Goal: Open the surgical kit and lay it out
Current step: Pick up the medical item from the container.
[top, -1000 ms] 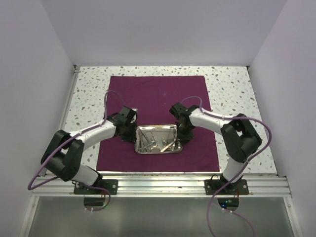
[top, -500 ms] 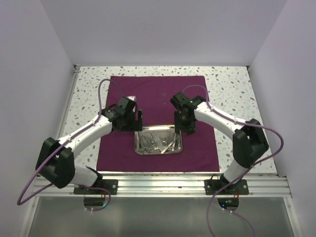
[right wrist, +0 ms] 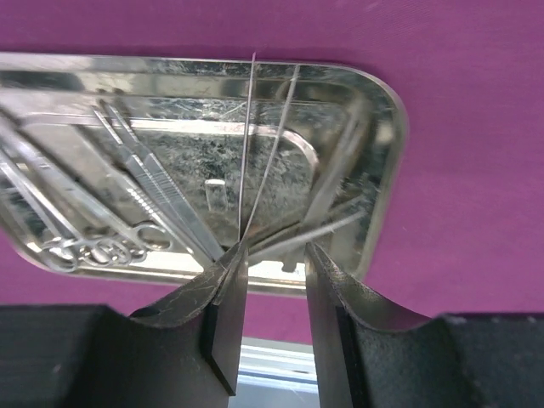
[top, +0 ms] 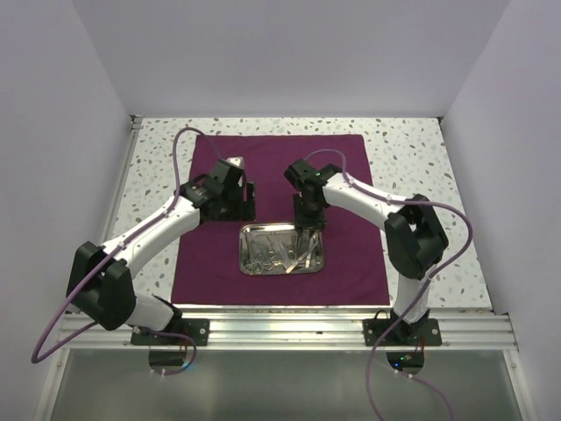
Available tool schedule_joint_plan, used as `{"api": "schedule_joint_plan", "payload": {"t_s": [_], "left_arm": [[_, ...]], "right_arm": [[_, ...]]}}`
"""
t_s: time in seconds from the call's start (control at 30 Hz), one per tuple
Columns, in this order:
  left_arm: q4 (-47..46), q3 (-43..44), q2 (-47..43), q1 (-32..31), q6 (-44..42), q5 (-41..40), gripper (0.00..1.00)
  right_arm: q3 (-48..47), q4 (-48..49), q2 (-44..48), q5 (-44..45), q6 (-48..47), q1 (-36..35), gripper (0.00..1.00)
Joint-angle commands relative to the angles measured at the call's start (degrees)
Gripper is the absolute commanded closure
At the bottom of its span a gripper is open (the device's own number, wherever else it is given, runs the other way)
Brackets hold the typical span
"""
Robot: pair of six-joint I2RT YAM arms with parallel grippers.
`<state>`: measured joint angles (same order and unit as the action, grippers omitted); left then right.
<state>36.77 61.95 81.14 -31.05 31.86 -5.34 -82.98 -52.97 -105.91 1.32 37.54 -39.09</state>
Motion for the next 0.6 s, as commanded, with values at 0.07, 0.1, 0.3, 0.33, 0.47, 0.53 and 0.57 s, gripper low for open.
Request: {"api": "schedule_joint_plan", "payload": {"t_s": [0.07,0.1,0.3,0.33,0.47,0.53,0.57], "left_arm": [[0.14,-0.52,-2.13,-0.15,-1.01,-0.37,0.22],[0.23,-0.69,-2.57,-0.07,-1.01,-0.46,0.22],[0.49,-1.66,-3.62,-0.15,-1.71,-0.45,0.24],[0.75,-1.57,-3.54,-0.15,-1.97,-0.63,0.24],[1.28,-1.4,-3.89,-0.15,-2.76,-1.07,0.25],[1.37,-1.13,-3.89,-0.15,-3.11,-1.25,0.25],[1.46,-1.13,-3.8,-0.15,-3.29,-1.16,0.25]], "right_arm": [[-1.92,2.52,-3.68,-1.94,1.04,-1.69,0.63],[-2.1,2.78,-4.82,-1.85,1.04,-1.86,0.64],[-4.12,3.31,-9.92,-1.41,0.87,-2.83,0.64],[-4.29,3.23,-10.37,-1.41,1.04,-2.92,0.63],[-5.35,2.26,-12.65,2.45,0.96,-3.36,0.64],[-5.96,1.03,-14.14,4.38,1.05,-3.53,0.66],[-6.05,0.94,-14.59,4.74,1.13,-3.45,0.76]]}}
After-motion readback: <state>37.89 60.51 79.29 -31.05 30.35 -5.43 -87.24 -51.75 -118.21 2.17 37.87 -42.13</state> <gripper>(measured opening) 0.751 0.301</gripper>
